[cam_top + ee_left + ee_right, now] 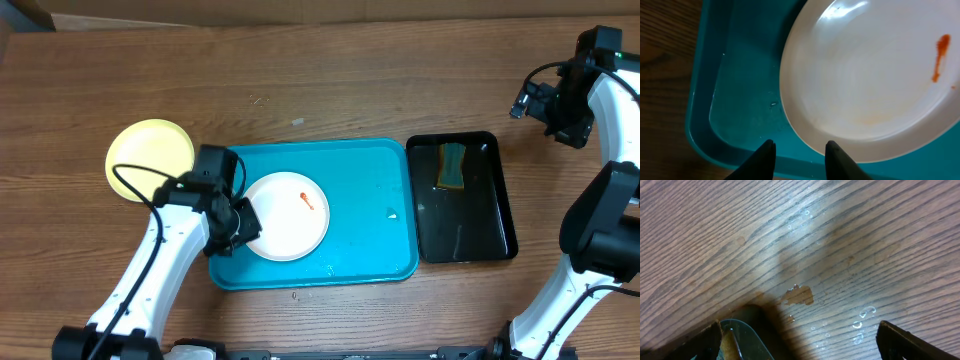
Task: Clean dirty plates on tray and stack at the side
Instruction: 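Pinch the white plate's left rim and slide it toward tray center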
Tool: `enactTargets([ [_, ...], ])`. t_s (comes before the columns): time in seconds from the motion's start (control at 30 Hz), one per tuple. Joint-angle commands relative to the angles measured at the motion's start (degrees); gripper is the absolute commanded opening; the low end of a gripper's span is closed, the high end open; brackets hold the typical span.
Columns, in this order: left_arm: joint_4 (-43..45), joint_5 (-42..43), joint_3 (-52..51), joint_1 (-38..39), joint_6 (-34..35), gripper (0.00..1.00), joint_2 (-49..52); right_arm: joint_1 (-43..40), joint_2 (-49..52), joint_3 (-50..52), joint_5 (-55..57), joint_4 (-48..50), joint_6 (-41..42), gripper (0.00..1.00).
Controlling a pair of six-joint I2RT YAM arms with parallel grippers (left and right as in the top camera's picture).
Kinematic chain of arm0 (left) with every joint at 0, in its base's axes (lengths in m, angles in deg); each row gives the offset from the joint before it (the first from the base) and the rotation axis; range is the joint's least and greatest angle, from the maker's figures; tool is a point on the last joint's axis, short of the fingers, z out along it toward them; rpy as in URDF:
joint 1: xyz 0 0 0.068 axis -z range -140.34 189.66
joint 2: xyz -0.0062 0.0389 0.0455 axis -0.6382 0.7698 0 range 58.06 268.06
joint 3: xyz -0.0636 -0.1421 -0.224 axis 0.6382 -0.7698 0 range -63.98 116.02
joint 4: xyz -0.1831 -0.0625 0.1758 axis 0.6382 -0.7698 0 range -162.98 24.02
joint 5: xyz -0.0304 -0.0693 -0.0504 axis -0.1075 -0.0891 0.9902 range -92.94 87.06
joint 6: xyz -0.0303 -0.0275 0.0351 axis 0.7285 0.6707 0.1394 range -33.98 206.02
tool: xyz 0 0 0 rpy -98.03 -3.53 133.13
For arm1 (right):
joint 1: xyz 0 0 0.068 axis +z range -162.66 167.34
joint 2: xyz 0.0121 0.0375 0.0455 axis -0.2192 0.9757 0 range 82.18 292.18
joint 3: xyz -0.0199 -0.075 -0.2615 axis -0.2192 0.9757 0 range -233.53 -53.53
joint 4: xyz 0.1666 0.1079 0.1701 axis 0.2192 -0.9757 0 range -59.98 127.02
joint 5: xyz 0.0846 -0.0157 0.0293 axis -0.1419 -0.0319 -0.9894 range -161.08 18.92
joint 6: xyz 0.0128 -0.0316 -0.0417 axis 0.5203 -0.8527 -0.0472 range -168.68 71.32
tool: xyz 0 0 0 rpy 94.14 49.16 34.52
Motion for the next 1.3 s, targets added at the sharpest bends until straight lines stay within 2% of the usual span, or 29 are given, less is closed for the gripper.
enactTargets([
  [0.0, 3.3, 0.0, -4.3, 0.3, -1.1, 0.34, 2.1, -0.1, -1.3, -0.9, -0.3, 0.1, 0.4, 1.00],
  [0.17, 8.2, 0.5, -6.0, 0.3, -1.5, 0.34, 4.0, -0.1, -1.3, -0.9, -0.3, 0.1, 0.4, 1.00],
  [0.3, 13.6, 3.7, -6.0, 0.4, -3.8, 0.35, 5.9, -0.1, -1.3, -0.9, -0.3, 0.1, 0.4, 1.00],
  [0.53, 20.1, 7.7, -5.8, 1.0, -3.8, 0.34, 11.0, -0.1, -1.3, -0.9, -0.3, 0.1, 0.4, 1.00],
  [0.77, 18.3, 7.9, -1.2, 2.2, -7.6, 0.32, 13.5, -0.1, -1.3, -0.9, -0.3, 0.1, 0.4, 1.00],
  [1.0, 17.4, 7.6, 6.0, 4.3, -7.5, 0.35, 13.7, -0.1, -1.3, -0.9, -0.3, 0.1, 0.4, 1.00],
  [1.2, 20.2, 6.8, 7.1, 7.6, -6.9, 0.38, 13.7, -0.1, -1.3, -0.9, -0.3, 0.1, 0.4, 1.00],
  [1.27, 18.4, 4.4, 8.3, 8.2, -6.9, 0.38, 13.7, -0.1, -1.3, -0.9, -0.3, 0.1, 0.4, 1.00],
])
